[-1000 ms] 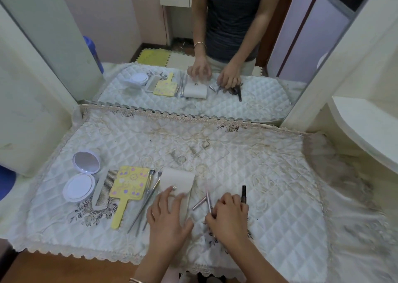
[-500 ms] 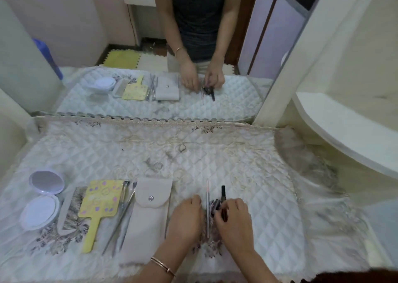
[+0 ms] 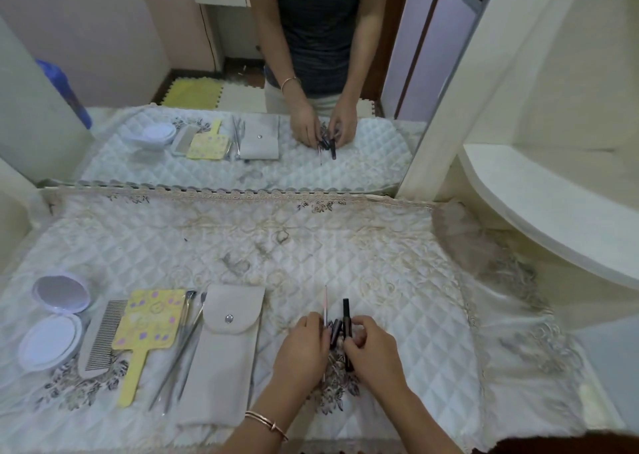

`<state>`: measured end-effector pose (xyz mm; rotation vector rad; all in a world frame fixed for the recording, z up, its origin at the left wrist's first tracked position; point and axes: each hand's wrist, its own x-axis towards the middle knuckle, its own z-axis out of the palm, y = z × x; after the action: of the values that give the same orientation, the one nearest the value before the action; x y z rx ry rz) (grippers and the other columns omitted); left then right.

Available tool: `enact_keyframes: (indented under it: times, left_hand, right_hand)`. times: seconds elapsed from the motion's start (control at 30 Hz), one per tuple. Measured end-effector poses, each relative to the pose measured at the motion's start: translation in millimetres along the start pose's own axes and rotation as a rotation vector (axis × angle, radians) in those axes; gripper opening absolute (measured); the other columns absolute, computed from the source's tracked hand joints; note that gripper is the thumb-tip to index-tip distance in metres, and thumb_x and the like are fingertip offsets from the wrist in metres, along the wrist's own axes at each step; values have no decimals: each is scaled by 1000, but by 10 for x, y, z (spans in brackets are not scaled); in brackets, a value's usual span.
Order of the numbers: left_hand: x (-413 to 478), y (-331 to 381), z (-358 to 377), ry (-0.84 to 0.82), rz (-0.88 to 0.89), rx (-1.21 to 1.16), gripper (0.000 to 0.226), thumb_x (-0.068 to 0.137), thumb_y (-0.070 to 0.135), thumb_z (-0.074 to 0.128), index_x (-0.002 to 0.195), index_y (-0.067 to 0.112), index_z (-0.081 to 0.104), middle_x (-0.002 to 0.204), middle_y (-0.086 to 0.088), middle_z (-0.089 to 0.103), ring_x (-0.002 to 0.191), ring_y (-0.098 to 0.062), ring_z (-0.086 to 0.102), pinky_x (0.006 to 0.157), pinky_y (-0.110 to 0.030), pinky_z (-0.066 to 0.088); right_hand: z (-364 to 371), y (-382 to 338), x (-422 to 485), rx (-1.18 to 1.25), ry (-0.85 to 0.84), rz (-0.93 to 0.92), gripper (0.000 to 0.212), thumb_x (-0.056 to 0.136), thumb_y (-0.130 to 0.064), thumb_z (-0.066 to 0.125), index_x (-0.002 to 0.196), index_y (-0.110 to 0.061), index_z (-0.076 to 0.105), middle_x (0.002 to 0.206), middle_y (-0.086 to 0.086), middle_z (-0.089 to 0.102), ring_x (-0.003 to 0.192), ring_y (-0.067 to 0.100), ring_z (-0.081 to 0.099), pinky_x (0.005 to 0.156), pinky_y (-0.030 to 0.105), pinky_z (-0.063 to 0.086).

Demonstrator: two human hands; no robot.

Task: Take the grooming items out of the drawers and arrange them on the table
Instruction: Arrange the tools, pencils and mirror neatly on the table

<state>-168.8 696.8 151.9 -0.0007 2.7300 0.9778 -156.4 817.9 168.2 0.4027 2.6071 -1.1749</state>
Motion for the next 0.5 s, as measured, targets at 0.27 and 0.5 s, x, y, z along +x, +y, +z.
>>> enact_keyframes:
  times: [0.27, 0.5]
  left_hand:
    - [-12, 39, -40, -59, -57, -49, 28, 88, 28, 51, 110, 12, 47, 96, 0, 47, 87, -16, 50, 73, -26, 40]
    - [-42, 46, -111, -58, -130, -90, 34, 86, 30, 56, 114, 13, 47, 105, -1, 47, 95, -16, 52, 84, -26, 43]
  right_hand:
    - [-34, -30, 33, -24, -83, -38, 41, 86, -24, 54, 126, -22, 47, 65, -9, 53, 69, 11, 57, 70, 29, 49]
    - [-47, -5, 38, 11, -64, -131, 36, 86, -17, 53, 122, -14, 51, 75, -14, 45, 77, 8, 48, 70, 19, 37]
